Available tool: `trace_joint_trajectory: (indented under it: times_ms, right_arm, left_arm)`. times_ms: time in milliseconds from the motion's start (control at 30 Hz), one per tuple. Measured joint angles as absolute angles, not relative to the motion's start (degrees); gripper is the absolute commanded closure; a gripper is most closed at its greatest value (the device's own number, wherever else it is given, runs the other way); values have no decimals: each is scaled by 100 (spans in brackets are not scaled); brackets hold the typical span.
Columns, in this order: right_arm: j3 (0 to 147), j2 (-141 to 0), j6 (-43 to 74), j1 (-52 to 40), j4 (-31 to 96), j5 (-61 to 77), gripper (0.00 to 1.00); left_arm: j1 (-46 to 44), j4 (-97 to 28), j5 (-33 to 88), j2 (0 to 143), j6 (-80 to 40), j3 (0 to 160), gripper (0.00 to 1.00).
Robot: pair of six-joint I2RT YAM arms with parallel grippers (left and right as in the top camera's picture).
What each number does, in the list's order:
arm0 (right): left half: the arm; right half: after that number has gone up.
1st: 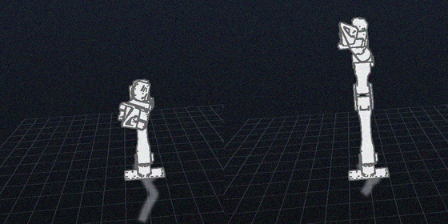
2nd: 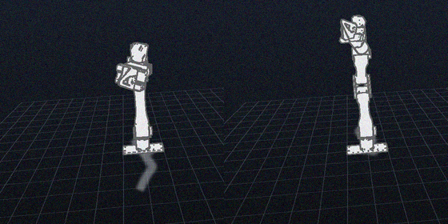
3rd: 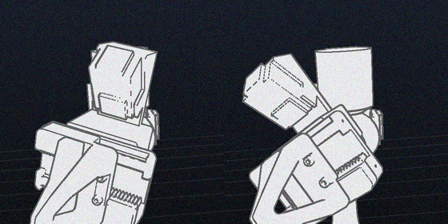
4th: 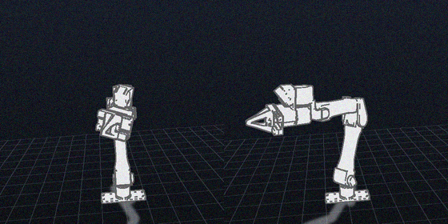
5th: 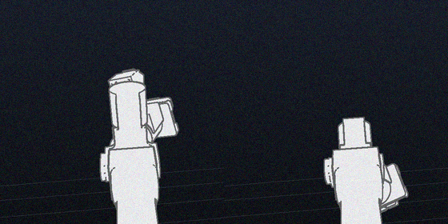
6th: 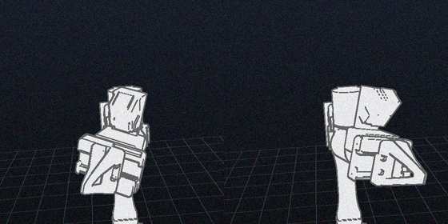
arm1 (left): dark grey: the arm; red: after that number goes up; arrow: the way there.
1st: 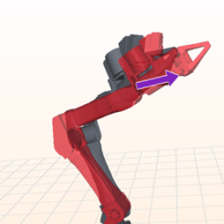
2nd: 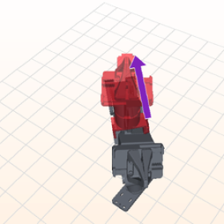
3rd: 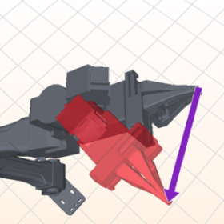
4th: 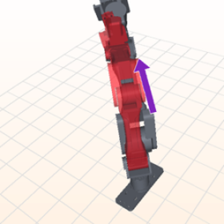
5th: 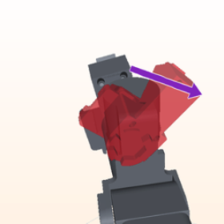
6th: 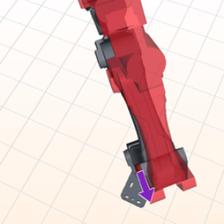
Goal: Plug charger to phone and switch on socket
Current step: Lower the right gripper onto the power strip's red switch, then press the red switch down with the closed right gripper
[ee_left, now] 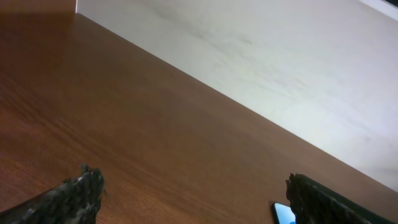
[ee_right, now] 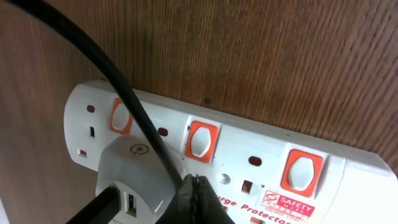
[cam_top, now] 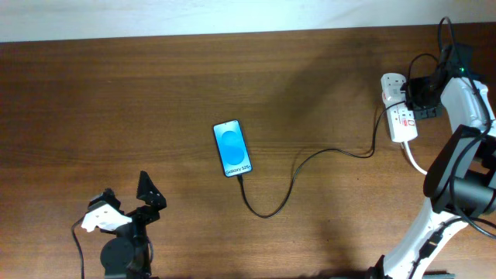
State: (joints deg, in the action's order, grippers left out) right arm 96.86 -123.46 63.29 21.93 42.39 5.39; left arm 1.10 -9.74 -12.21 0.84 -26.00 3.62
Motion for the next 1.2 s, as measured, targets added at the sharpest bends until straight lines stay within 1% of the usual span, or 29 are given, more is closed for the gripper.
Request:
trace_joint_trajectory:
  times_ms: [267, 400, 800, 1000, 1200]
  right_arm:
    - [9686, -12390, 6331, 2198, 4038, 281, 96]
    - [9686, -12619, 6329, 2191, 3892, 285, 96]
    - [9686, -12621, 6324, 2217, 3905, 436, 96]
    - [9773, -12650, 6346, 1874, 4357, 471, 96]
    - [9933, -12707, 6346, 1876, 4587, 456, 96]
  left_arm:
    - [110, -974, -1221, 84, -2600, 362, 1]
    - [110, -974, -1221, 84, -2600, 362, 1]
    - [110, -974, -1221, 84, -2600, 362, 1]
    - [110, -974, -1221, 84, -2600, 362, 1]
    - [110, -974, -1221, 84, -2600, 362, 1]
